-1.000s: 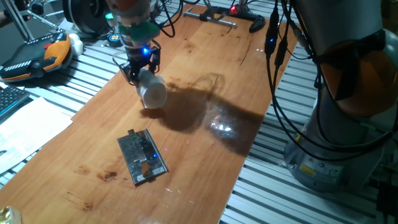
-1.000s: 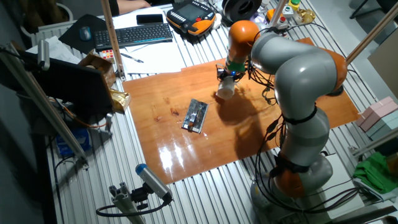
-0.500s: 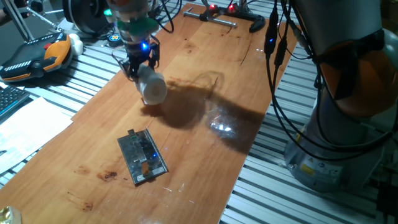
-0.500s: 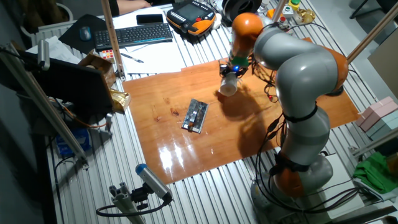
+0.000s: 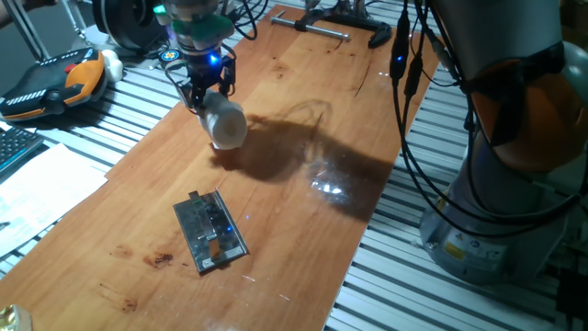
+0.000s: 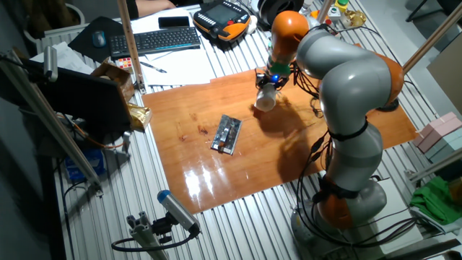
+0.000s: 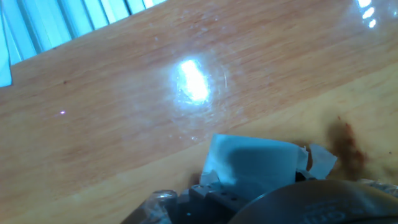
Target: Put the toilet paper on its holder
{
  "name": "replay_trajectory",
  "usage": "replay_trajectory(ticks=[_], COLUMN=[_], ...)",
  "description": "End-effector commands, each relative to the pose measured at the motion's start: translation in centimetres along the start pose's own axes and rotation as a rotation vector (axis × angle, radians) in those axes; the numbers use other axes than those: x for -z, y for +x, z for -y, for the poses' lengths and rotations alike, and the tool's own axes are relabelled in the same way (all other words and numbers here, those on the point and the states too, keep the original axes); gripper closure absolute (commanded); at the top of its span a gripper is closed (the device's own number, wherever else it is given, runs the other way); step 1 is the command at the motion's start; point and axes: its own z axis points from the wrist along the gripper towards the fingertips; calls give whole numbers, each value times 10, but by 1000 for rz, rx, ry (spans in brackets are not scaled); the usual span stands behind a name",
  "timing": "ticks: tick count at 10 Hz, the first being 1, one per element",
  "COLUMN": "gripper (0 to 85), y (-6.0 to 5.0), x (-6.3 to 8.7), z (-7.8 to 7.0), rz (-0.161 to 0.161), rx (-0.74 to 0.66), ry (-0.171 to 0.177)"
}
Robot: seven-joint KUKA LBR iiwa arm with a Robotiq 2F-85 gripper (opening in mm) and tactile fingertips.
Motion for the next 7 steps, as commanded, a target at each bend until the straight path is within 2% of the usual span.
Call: replay_trajectory(ticks=[1,4,7], gripper=[300,307,270], y=[0,0,0], x=[0,0,0], z=[0,0,0], rz=[1,-11,-13], rx=[19,24,-4], ry=[-8,-46,-45])
